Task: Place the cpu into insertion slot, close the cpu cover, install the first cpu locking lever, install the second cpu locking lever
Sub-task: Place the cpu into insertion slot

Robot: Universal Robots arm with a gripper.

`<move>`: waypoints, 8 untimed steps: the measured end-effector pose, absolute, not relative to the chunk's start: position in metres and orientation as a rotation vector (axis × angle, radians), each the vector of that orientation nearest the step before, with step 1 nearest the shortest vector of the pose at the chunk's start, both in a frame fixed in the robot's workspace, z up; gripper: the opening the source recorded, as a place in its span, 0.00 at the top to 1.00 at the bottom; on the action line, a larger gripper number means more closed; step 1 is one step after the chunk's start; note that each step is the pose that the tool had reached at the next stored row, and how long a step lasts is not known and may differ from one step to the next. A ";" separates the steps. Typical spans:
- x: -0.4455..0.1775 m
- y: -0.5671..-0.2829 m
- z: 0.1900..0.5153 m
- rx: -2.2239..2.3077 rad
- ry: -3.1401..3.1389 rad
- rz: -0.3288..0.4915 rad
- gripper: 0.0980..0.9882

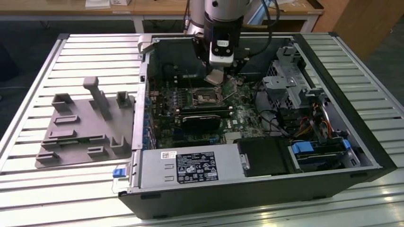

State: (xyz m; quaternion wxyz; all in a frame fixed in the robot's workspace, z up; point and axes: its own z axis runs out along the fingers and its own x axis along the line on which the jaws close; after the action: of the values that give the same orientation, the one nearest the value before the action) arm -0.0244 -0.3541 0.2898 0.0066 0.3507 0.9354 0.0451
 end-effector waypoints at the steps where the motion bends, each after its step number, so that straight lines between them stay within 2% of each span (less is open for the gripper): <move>1: -0.024 -0.354 0.289 1.123 2.916 0.141 0.51; 8: -0.024 -0.354 0.284 1.304 2.833 0.139 0.51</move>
State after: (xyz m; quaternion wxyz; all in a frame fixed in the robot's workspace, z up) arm -0.0244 -0.3541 0.2841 0.0099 0.4177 0.9074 0.0446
